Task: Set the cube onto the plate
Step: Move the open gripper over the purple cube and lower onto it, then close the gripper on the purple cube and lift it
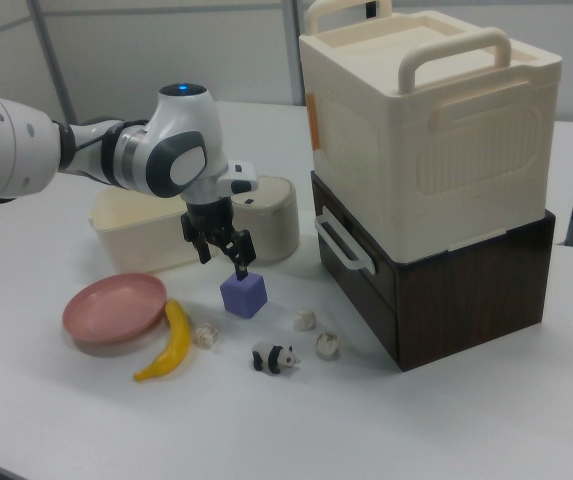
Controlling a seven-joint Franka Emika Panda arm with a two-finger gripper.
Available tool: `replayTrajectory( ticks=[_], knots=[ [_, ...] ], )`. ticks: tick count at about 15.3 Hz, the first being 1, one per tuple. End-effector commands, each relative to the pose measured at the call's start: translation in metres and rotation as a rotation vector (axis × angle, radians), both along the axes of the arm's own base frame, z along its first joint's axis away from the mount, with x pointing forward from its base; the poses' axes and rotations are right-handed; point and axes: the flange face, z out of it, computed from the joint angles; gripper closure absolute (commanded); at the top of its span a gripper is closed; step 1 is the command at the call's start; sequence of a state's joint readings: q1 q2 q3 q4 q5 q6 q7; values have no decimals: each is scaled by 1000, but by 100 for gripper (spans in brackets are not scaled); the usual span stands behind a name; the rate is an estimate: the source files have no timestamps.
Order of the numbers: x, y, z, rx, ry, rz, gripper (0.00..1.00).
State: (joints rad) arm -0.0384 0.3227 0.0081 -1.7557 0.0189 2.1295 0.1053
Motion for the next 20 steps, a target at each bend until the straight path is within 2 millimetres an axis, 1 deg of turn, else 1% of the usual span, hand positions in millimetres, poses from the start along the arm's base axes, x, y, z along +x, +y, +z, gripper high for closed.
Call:
replayTrajectory(
  ticks=[1, 3, 5, 8, 10, 11, 13, 14, 15, 16, 17, 20],
  knots=[
    [8, 3, -16, -23, -3, -42, 0],
    [12, 3, -22, -26, -29, -59, 0],
    [15, 1, -37, -35, -22, -61, 0],
    [18, -2, -43, -47, -36, -58, 0],
    [18, 0, -55, -60, -19, -45, 2],
    [19, 0, -57, -82, -17, -28, 28],
    [18, 0, -61, -91, -11, -20, 60],
    [18, 1, -57, -92, -14, -19, 71],
    [15, 3, -44, -94, -22, -16, 84],
    [10, 3, -34, -96, -25, -14, 93],
    [2, 4, -25, -98, -11, -14, 100],
    [-20, 6, 7, -107, 87, -9, 100]
  ],
)
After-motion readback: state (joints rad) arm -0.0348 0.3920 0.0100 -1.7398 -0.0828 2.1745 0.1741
